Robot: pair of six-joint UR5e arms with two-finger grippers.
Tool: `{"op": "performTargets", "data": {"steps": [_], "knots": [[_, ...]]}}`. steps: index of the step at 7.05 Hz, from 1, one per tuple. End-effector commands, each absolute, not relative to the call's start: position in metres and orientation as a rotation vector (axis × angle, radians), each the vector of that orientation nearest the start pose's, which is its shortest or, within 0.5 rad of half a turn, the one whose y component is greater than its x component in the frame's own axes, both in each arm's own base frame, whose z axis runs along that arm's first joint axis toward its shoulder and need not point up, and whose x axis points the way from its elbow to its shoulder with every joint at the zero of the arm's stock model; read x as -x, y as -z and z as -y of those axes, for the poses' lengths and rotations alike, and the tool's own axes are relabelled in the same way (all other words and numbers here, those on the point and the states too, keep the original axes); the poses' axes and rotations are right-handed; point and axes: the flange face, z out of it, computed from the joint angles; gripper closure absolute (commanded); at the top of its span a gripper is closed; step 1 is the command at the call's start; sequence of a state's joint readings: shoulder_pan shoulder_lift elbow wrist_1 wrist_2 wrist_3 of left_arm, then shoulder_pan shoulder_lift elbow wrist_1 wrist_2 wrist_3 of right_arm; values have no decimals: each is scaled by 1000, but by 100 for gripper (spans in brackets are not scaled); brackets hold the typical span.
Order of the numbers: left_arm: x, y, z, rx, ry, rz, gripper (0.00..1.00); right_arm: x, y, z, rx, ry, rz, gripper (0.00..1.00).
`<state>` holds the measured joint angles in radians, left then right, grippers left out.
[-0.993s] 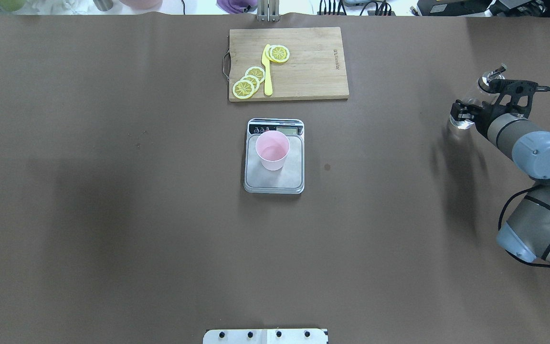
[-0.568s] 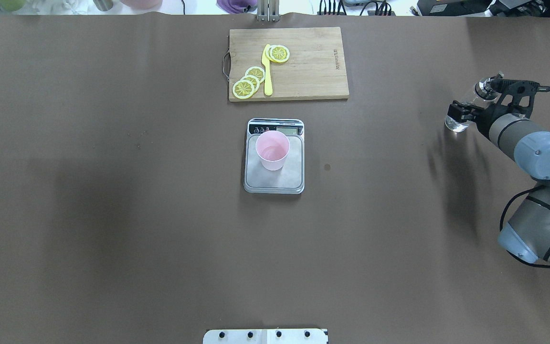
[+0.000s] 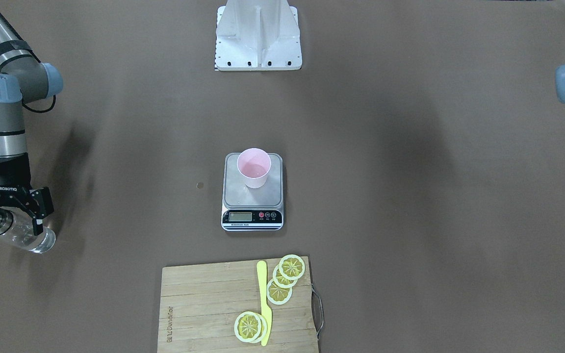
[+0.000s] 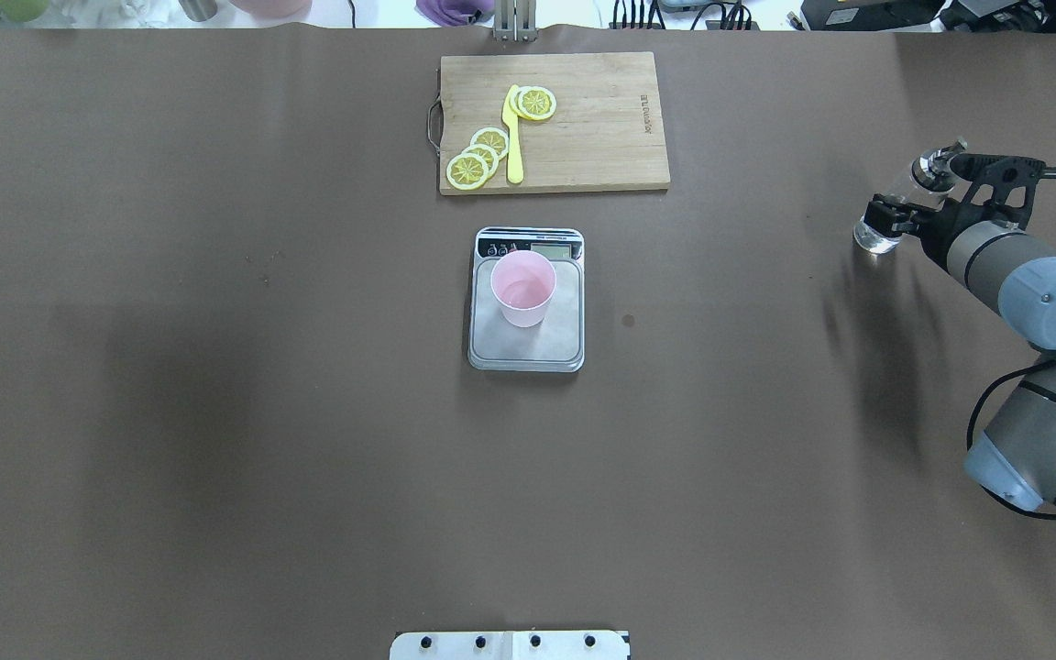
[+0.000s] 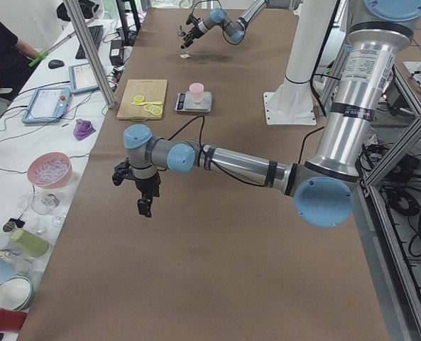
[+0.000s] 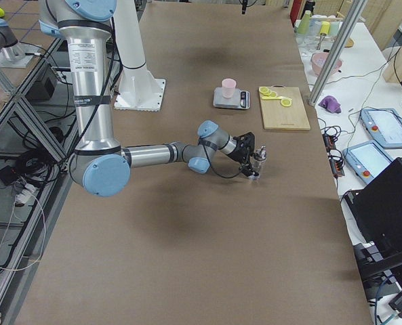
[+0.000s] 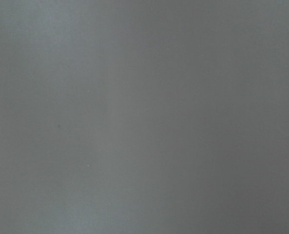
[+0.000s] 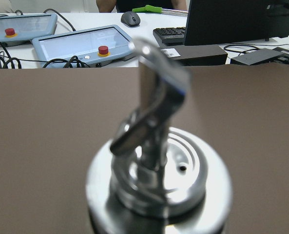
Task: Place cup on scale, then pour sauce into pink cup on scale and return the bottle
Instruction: 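Lower the glass bottle onto the table with the right gripper, then open the right gripper and withdraw it away from the bottle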
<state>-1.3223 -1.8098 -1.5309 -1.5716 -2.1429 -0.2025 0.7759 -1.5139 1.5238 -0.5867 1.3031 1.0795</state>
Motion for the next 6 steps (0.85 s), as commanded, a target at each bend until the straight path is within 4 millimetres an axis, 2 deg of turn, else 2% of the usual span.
{"op": "performTargets", "data": {"steps": [1, 3, 5, 6], "knots": [[-70, -563, 599, -57, -100, -598, 1, 259, -545, 468, -762, -367, 695, 0], [-70, -569, 600, -47, -97, -598, 1, 235, -537, 433, -752, -348, 712, 0], [-70, -569, 599, -47, -97, -598, 1, 204, -508, 397, -723, -319, 774, 0], [-70, -570, 598, -46, -98, -597, 1, 191, -494, 388, -681, -298, 820, 0]]}}
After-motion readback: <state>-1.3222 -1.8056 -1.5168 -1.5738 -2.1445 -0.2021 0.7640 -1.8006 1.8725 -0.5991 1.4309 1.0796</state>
